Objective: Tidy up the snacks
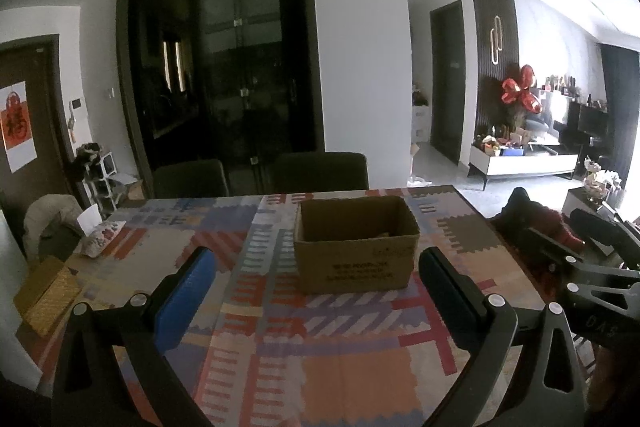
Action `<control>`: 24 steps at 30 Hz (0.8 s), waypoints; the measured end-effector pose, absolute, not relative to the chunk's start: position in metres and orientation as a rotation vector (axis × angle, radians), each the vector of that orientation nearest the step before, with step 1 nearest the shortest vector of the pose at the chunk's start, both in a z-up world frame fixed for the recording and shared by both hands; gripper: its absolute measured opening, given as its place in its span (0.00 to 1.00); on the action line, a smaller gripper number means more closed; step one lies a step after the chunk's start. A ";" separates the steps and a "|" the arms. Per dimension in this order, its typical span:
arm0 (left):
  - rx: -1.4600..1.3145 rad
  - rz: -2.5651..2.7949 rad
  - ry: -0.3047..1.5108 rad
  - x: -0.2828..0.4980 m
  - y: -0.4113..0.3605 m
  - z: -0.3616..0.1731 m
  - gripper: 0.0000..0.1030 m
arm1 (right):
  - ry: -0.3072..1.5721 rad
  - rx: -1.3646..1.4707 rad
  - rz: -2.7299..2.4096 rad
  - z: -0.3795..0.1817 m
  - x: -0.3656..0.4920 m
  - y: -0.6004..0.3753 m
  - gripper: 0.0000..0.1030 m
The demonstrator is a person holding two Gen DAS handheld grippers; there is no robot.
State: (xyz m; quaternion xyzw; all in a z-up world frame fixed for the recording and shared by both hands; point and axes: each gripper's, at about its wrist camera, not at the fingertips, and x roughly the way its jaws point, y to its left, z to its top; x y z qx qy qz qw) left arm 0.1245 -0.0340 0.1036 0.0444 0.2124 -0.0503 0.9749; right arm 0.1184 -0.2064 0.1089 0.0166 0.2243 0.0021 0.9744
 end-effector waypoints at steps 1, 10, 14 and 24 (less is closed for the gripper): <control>0.089 -0.100 0.426 0.121 -0.035 0.104 1.00 | 0.452 0.034 0.006 0.109 0.114 -0.206 0.82; 0.086 -0.107 0.412 0.101 -0.036 0.109 1.00 | 0.429 0.022 0.022 0.114 0.097 -0.206 0.82; 0.089 -0.104 0.410 0.096 -0.037 0.110 1.00 | 0.428 0.027 0.026 0.114 0.094 -0.206 0.82; 0.083 -0.112 0.404 0.088 -0.037 0.111 1.00 | 0.441 0.030 0.026 0.113 0.083 -0.207 0.82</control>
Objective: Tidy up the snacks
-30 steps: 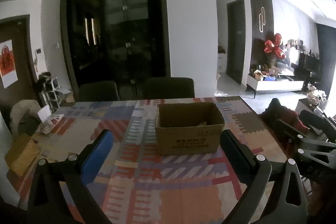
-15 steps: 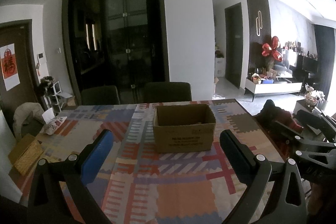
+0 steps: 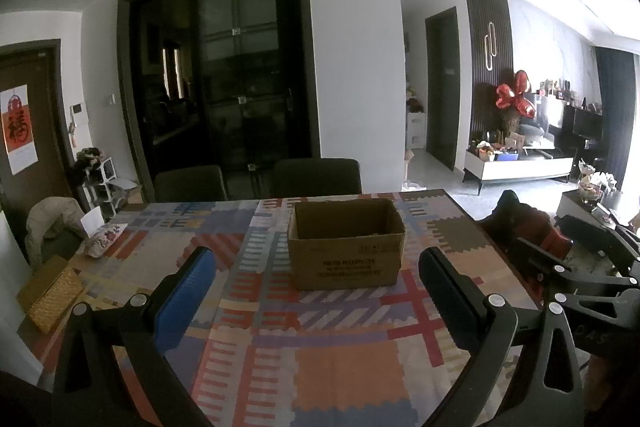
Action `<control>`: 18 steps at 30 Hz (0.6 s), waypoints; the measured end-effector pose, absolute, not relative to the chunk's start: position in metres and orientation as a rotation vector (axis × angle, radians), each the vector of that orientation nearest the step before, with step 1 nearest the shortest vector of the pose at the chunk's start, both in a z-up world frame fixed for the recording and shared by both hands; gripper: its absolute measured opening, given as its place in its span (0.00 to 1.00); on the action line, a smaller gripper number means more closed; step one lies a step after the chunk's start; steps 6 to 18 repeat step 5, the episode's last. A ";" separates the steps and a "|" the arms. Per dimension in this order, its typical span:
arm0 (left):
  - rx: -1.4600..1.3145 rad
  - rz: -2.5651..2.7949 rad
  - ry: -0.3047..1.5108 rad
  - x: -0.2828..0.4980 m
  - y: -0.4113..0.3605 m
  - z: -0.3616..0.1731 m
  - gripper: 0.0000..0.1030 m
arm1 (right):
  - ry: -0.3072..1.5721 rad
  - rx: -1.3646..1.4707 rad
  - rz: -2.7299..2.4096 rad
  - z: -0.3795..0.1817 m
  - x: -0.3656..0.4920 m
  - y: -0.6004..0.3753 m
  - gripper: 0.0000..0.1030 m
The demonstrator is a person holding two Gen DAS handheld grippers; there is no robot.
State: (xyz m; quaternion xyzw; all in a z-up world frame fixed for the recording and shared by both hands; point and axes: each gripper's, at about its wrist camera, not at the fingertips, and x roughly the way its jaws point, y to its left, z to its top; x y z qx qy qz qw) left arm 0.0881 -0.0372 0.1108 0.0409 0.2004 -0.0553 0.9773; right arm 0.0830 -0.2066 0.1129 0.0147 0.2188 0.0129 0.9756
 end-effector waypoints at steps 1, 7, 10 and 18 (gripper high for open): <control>0.085 -0.111 0.408 0.088 -0.037 0.111 1.00 | 0.441 0.029 0.025 0.113 0.083 -0.207 0.82; 0.082 -0.112 0.407 0.088 -0.037 0.110 1.00 | 0.442 0.026 0.021 0.113 0.082 -0.206 0.82; 0.082 -0.112 0.407 0.088 -0.037 0.110 1.00 | 0.442 0.026 0.021 0.113 0.082 -0.206 0.82; 0.082 -0.112 0.407 0.088 -0.037 0.110 1.00 | 0.442 0.026 0.021 0.113 0.082 -0.206 0.82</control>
